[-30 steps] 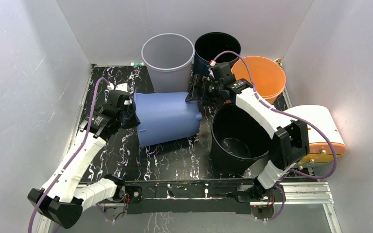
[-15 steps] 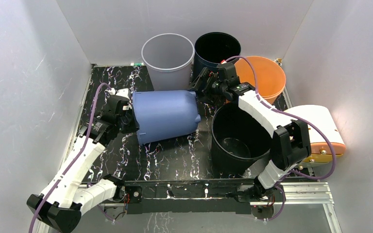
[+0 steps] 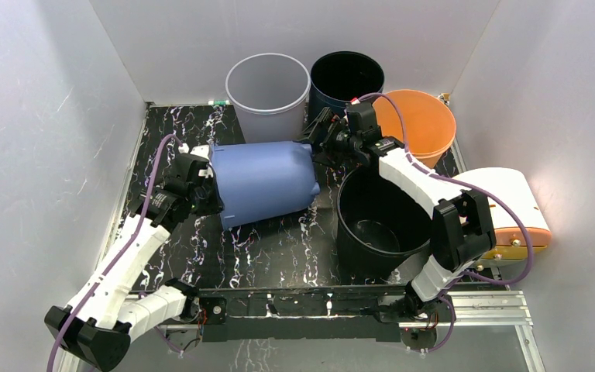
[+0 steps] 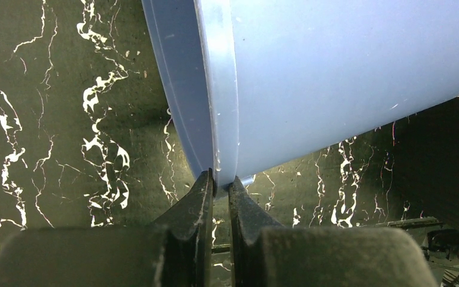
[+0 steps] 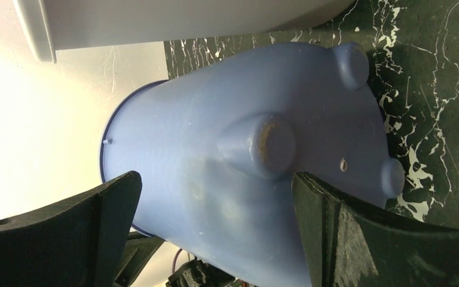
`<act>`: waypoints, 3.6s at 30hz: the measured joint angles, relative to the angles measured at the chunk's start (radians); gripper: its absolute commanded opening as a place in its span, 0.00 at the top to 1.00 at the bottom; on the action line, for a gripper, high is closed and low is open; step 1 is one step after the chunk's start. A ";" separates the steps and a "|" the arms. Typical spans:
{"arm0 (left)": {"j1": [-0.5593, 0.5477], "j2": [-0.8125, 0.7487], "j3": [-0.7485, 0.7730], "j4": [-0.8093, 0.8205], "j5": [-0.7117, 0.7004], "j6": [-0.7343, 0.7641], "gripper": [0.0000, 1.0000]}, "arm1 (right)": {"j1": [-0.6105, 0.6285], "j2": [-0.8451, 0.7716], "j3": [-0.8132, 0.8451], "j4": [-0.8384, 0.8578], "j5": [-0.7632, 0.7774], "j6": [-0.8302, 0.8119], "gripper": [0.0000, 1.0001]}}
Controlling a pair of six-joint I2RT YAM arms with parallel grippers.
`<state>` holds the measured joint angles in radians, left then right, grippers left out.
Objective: Turn the large container upside down
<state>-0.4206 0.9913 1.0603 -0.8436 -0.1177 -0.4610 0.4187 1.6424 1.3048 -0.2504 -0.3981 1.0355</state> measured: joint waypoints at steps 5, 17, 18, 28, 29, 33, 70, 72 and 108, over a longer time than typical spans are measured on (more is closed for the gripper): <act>0.000 -0.010 -0.017 -0.010 0.023 -0.010 1.00 | 0.000 0.008 -0.062 0.105 0.002 0.013 0.02; 0.000 -0.043 -0.066 -0.005 0.049 -0.023 1.00 | 0.001 0.039 -0.084 0.211 -0.002 -0.007 0.12; 0.000 -0.043 -0.066 -0.005 0.049 -0.023 1.00 | 0.001 0.039 -0.086 0.217 -0.008 -0.008 0.14; 0.000 -0.043 -0.066 -0.018 0.051 -0.043 1.00 | 0.010 0.042 -0.055 0.161 0.013 -0.107 0.08; 0.000 -0.039 -0.059 -0.030 0.048 -0.049 1.00 | 0.013 0.042 -0.038 0.130 0.028 -0.131 0.07; 0.000 -0.027 -0.031 -0.052 0.046 -0.068 1.00 | 0.025 0.041 0.047 0.025 0.111 -0.233 0.06; 0.006 -0.060 -0.049 -0.058 0.081 -0.040 1.00 | 0.082 0.219 0.259 -0.011 -0.047 -0.312 0.02; 0.008 -0.058 -0.049 -0.058 0.082 -0.037 1.00 | 0.079 0.172 0.249 -0.002 -0.048 -0.304 0.02; 0.017 0.032 -0.117 0.045 0.212 0.025 1.00 | 0.159 -0.077 0.237 0.070 0.008 -0.324 0.02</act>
<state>-0.4034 1.0229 0.9436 -0.7986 0.0948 -0.4362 0.5781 1.5654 1.5421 -0.1806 -0.3904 0.7116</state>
